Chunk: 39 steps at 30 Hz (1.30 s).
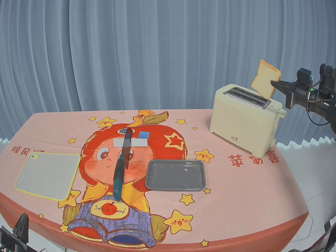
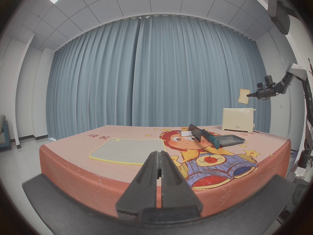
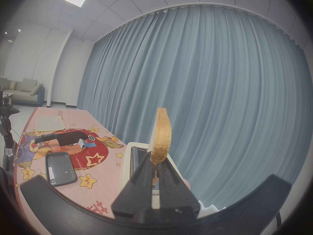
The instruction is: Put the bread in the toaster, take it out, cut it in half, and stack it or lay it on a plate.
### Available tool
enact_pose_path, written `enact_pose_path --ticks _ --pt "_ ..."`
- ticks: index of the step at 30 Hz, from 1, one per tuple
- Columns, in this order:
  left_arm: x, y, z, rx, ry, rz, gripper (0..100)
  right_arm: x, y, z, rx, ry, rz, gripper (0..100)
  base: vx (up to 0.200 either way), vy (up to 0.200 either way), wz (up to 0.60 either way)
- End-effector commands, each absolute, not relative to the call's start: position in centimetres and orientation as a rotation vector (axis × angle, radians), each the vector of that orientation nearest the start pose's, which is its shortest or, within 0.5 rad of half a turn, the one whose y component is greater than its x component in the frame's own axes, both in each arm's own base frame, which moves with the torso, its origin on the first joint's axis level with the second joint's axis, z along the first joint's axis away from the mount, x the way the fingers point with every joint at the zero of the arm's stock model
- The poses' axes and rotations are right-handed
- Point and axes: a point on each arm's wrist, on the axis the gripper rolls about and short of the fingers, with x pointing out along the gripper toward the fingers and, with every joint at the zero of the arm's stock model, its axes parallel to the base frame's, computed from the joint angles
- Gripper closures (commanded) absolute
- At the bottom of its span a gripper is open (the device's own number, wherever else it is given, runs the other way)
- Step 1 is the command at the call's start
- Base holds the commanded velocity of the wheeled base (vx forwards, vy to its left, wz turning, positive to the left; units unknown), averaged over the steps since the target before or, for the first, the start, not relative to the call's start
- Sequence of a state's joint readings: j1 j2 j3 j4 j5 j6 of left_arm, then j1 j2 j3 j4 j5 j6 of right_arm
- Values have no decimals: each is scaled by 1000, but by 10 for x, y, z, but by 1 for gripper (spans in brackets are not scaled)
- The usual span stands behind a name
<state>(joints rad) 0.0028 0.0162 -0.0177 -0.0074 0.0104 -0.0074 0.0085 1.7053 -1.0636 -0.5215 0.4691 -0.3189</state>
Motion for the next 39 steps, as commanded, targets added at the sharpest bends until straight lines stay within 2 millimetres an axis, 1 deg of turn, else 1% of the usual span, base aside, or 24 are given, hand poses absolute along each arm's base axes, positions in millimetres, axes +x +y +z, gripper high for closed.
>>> enact_pose_path --ticks 1,10,17,39 --pt "-23 0 76 -8 -8 14 100 338 14 232 -280 62 499 100 0 0 0" --pt "-23 0 76 -8 -8 14 100 350 16 222 -273 88 509 100 0 0 0" --pt "-23 0 76 -8 -8 14 100 351 21 219 -272 94 525 100 0 0 0" --pt "-23 0 76 -8 -8 14 100 354 24 212 -269 114 534 100 0 0 0"
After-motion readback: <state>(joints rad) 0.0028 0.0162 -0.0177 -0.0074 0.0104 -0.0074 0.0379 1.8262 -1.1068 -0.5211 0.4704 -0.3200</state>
